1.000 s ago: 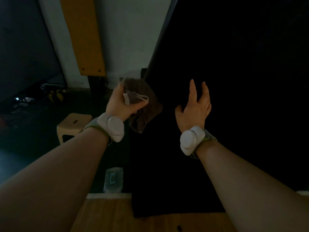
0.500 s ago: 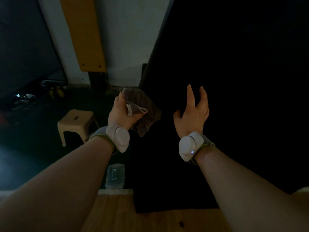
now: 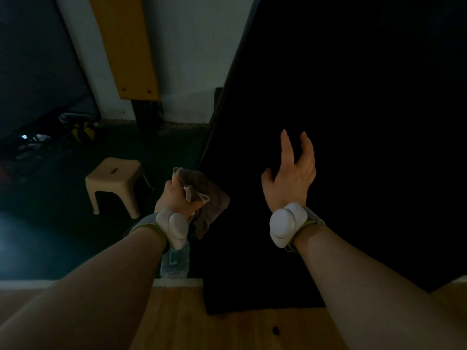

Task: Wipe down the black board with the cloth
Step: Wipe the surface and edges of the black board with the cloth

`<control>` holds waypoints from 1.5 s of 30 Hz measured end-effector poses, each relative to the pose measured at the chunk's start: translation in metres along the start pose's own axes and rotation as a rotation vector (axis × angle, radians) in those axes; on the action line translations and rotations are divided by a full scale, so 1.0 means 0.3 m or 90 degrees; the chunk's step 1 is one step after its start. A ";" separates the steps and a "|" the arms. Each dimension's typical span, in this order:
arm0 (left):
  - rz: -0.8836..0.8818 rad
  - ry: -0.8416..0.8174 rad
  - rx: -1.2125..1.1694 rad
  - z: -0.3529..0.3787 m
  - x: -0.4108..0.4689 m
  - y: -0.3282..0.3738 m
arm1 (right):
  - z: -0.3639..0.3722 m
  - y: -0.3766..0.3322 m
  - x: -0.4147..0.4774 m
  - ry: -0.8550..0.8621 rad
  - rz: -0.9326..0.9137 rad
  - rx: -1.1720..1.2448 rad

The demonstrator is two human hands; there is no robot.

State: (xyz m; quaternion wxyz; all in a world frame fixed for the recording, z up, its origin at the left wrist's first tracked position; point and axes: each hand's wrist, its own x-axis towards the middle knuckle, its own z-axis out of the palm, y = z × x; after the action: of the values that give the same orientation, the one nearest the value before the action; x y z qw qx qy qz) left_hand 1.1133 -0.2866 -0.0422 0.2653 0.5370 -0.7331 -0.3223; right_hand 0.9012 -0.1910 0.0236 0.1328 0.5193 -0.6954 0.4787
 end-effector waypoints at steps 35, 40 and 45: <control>-0.134 0.049 0.146 -0.103 -0.026 0.113 | -0.057 -0.026 0.014 -0.045 0.022 -0.008; -0.034 0.120 0.002 -0.262 -0.011 0.319 | -0.119 -0.115 0.109 -0.043 0.020 -0.008; 0.056 0.215 -0.136 -0.380 -0.033 0.530 | -0.211 -0.205 0.204 -0.042 -0.001 0.011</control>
State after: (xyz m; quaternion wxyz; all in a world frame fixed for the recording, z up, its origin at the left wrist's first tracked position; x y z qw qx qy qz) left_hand 1.1019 -0.2644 0.1519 0.4536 0.5195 -0.6628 -0.2917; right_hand 0.9075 -0.1768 0.1298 0.1056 0.5361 -0.6951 0.4672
